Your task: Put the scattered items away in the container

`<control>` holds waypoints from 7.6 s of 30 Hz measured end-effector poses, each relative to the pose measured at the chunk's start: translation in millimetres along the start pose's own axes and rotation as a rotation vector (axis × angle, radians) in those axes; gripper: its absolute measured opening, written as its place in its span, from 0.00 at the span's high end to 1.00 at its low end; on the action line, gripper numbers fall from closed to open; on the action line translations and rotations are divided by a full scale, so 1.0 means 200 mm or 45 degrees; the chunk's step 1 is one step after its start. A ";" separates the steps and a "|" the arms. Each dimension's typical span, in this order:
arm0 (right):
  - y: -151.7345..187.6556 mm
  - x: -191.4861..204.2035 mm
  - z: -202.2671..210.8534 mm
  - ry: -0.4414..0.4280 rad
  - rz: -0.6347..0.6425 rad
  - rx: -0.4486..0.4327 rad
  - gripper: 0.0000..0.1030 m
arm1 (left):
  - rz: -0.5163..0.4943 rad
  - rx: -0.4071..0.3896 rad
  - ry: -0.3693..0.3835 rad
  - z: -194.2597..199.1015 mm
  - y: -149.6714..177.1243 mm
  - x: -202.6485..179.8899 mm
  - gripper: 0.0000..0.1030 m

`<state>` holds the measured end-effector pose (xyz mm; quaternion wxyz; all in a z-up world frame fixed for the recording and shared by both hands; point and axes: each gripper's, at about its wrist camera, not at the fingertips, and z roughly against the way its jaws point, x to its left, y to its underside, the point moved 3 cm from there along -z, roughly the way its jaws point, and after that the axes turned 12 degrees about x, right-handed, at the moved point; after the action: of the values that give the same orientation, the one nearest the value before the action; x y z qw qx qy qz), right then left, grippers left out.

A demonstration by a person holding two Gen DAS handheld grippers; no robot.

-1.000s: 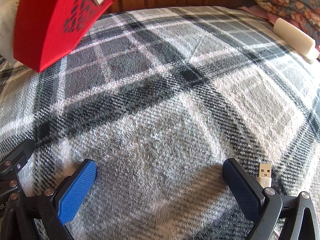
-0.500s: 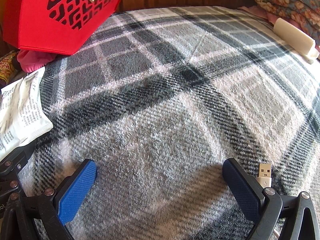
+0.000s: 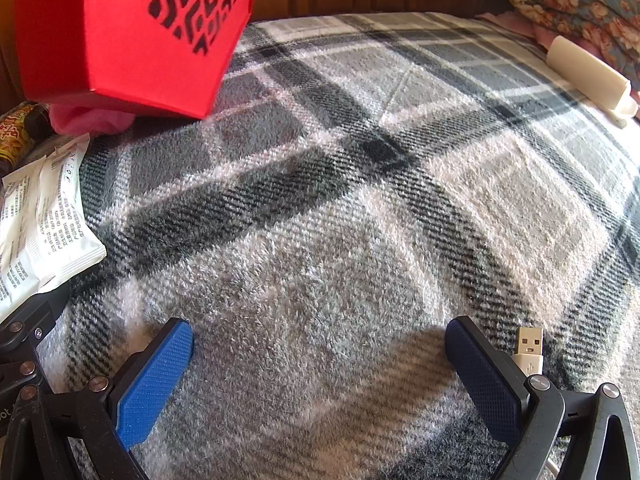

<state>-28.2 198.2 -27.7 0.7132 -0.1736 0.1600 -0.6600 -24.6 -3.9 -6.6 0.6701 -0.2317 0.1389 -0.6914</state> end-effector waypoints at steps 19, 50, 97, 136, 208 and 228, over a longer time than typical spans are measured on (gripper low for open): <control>0.00 0.00 0.00 0.003 -0.003 0.002 0.00 | 0.002 0.002 -0.001 0.01 0.00 0.00 0.00; 0.00 0.03 -0.02 0.014 -0.011 0.012 0.00 | 0.003 0.004 -0.001 0.02 -0.02 0.01 0.00; 0.10 -0.06 0.05 -0.016 -0.081 -0.013 0.00 | 0.135 0.065 -0.059 0.04 -0.03 0.01 0.00; -0.06 0.01 0.07 -0.079 0.023 0.001 0.00 | 0.188 0.050 -0.009 0.04 0.02 0.18 0.00; -0.45 0.19 0.25 0.043 0.274 -0.258 0.40 | -0.022 -0.172 -0.075 0.28 -0.21 0.02 0.39; -0.34 -0.51 0.49 0.264 0.119 -0.384 0.40 | -0.157 -0.217 0.137 0.45 -0.47 -0.67 0.39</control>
<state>-52.5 299.6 90.0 0.6886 -0.2021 0.3377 -0.6091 -60.6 146.3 99.5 0.5958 -0.2585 0.2184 -0.7284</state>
